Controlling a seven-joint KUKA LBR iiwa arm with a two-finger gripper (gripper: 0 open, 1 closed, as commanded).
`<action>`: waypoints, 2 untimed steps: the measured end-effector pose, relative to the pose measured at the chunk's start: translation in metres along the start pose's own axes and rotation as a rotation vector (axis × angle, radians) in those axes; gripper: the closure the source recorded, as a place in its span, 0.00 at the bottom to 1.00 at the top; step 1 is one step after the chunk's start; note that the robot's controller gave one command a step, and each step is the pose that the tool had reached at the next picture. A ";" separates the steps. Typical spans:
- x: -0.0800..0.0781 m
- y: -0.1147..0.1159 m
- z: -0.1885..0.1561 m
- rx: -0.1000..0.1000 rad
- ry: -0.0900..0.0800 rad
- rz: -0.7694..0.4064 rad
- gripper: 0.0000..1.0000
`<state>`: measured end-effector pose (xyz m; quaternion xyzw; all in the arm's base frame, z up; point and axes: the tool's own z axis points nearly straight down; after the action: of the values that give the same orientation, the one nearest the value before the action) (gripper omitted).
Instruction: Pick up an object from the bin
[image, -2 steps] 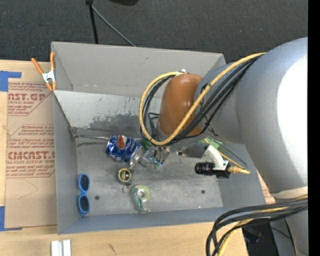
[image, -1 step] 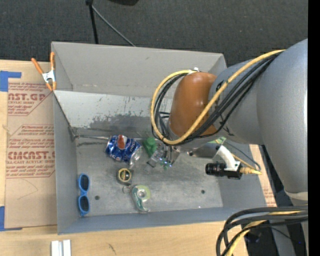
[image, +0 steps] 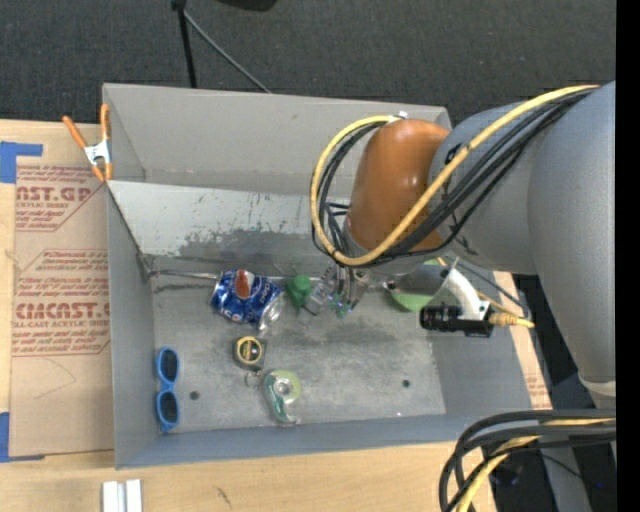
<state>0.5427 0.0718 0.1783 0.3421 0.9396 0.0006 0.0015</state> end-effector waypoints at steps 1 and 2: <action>0.028 0.007 0.043 0.006 0.004 0.240 1.00; -0.011 0.016 0.029 0.001 0.000 0.231 1.00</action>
Offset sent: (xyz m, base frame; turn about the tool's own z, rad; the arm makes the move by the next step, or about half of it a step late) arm -0.0153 0.0227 -0.0411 0.2415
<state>0.5611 0.0768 0.1490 0.4479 0.8941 0.0003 0.0013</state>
